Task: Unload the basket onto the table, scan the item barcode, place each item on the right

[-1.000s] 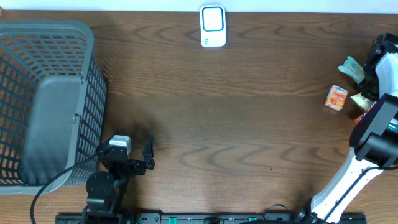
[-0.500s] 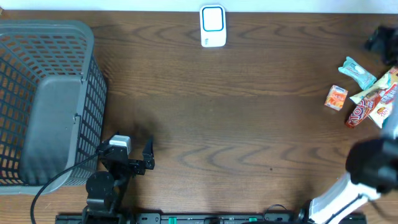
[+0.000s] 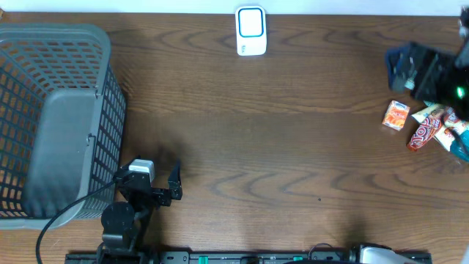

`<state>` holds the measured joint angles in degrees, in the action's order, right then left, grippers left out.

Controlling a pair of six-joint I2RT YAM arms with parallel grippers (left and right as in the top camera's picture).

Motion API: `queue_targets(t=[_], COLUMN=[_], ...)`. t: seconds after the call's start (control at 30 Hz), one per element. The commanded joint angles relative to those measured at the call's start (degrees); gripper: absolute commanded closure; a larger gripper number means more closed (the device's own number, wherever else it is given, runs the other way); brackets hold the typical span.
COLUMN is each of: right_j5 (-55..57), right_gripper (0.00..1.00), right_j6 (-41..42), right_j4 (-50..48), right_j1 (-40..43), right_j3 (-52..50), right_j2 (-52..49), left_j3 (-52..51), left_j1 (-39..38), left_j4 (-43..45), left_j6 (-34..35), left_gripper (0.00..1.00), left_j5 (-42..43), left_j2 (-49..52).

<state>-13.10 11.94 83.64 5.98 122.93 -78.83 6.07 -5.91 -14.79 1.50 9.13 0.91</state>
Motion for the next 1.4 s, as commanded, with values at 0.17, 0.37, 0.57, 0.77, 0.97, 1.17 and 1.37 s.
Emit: queue_targets(t=[0.17, 0.37, 0.57, 0.77, 0.97, 1.17, 1.37], right_j5=[1.9, -3.7, -13.5, -15.5, -22.4, -23.8, -24.8], right_gripper=[0.01, 0.01, 0.01, 0.01, 0.01, 0.01, 0.01], right_j6=[-1.7, -20.6, -36.0, -41.1, -53.6, -53.8, -51.6], right_j4=[9.8, 10.1, 10.2, 10.4, 13.6, 12.2, -3.1], right_j1=[-0.5, -0.5, -0.5, -0.5, -0.5, -0.4, -1.8], right_j3=[0.3, 0.3, 0.3, 0.3, 0.0, -1.5, -12.2], right_j2=[7.5, 12.1, 18.5, 23.7, 27.8, 29.4, 36.1], left_j3=[-1.2, -1.2, -1.2, -1.2, -1.2, -1.2, -1.2], left_j1=[-0.3, -0.3, -0.3, -0.3, -0.3, -0.3, -0.3], left_j4=[-0.6, -0.5, -0.6, -0.5, -0.6, -0.5, -0.5], left_j6=[0.1, 0.1, 0.1, 0.1, 0.1, 0.1, 0.1], left_gripper=[0.02, 0.02, 0.02, 0.02, 0.02, 0.02, 0.02], left_j5=[0.7, 0.7, 0.7, 0.7, 0.7, 0.7, 0.7], left_j2=[-0.3, -0.3, -0.3, -0.3, -0.3, -0.3, -0.3])
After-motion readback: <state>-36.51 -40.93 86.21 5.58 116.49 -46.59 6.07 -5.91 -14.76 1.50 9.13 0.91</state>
